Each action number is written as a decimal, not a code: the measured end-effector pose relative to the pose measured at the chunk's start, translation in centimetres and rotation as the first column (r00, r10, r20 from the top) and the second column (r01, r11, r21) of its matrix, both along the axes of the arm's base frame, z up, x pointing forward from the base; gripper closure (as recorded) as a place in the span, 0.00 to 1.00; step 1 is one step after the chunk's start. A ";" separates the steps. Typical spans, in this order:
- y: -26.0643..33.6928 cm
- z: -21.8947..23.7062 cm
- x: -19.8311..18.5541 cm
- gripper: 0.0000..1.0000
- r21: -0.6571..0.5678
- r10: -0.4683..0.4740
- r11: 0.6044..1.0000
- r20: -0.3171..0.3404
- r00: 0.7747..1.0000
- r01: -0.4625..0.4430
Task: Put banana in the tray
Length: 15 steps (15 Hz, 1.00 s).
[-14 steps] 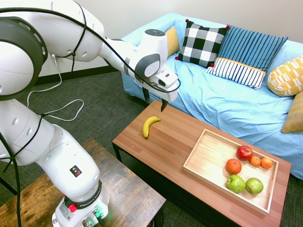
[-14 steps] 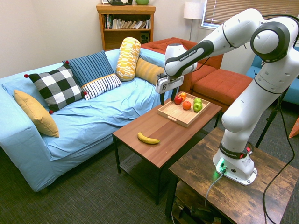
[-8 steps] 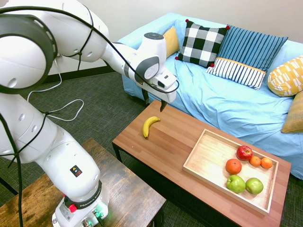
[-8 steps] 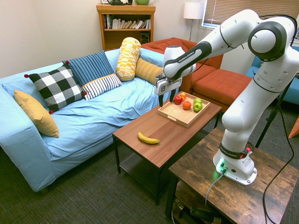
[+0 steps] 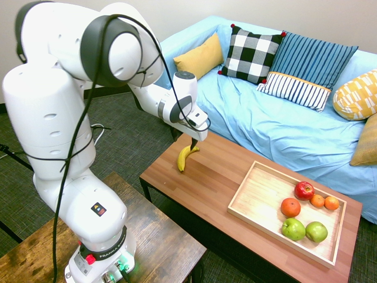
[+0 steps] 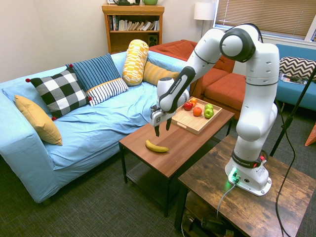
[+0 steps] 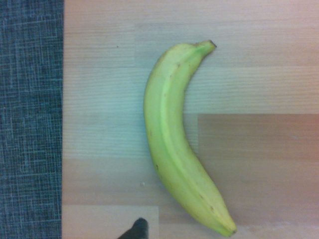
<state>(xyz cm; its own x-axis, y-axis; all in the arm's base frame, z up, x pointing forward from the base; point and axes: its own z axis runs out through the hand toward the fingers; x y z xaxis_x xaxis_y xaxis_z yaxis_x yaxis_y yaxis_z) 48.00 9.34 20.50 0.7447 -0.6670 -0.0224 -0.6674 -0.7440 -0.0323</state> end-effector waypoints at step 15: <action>3.1 -10.9 4.0 1.00 -0.025 0.039 0.999 -0.058 0.998 -0.040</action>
<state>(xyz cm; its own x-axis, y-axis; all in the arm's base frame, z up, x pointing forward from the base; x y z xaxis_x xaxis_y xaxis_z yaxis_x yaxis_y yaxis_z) 51.97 12.45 9.62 0.7684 -0.6381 -0.0487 -0.6377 -0.7699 0.0251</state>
